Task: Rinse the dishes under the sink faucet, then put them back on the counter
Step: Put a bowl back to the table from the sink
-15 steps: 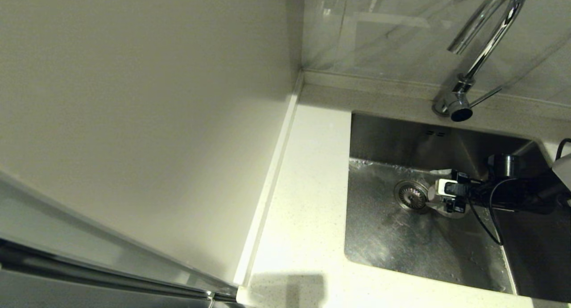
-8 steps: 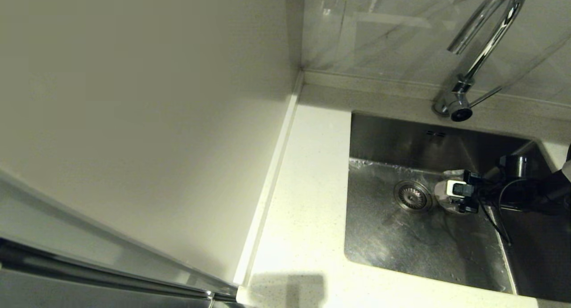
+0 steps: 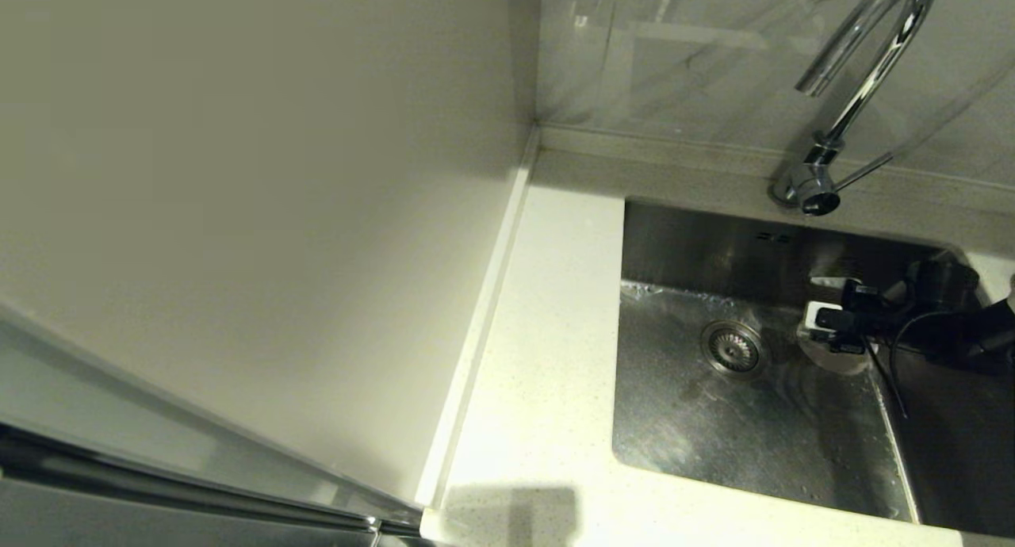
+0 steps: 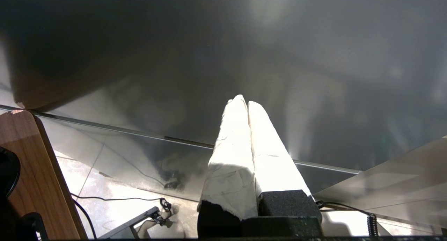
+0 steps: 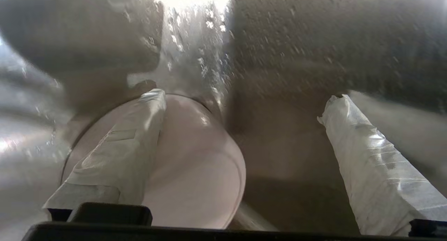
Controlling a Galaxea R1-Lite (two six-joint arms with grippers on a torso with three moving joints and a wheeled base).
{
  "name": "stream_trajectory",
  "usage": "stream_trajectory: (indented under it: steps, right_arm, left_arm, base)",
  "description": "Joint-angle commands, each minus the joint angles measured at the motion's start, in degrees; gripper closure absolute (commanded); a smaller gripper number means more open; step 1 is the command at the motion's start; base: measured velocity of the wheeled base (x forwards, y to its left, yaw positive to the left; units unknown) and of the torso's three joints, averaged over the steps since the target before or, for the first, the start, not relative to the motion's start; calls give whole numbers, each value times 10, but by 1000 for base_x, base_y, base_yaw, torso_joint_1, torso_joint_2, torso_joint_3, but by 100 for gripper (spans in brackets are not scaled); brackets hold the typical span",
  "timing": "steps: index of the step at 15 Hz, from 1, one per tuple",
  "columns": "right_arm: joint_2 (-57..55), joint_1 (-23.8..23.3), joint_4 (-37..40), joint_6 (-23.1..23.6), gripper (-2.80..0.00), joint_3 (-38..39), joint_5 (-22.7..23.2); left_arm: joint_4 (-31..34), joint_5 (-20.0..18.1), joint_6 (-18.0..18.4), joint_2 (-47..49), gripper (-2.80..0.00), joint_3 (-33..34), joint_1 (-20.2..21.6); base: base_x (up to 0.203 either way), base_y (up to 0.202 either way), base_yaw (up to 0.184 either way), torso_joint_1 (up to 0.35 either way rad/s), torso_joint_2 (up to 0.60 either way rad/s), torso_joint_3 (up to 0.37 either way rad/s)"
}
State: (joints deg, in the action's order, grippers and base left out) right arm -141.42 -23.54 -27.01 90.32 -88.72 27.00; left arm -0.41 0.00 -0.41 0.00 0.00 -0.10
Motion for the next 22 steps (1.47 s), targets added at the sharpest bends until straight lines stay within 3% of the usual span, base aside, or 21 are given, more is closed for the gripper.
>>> stream_trajectory:
  steps: [1,16,22]
  right_arm:
    - [8,-11,-26,5,-280,-2,-4]
    - [13,-40,-45,9,-280,-27,-47]
    - [69,-67,-40,5,-280,-30,-62]
  left_arm:
    - [0,0,0,0,0,2,0]
    - [0,0,0,0,0,2,0]
    - [0,0,0,0,0,2,0]
  base:
    - [0,0,0,0,0,0]
    - [0,0,0,0,0,0]
    - [0,0,0,0,0,0]
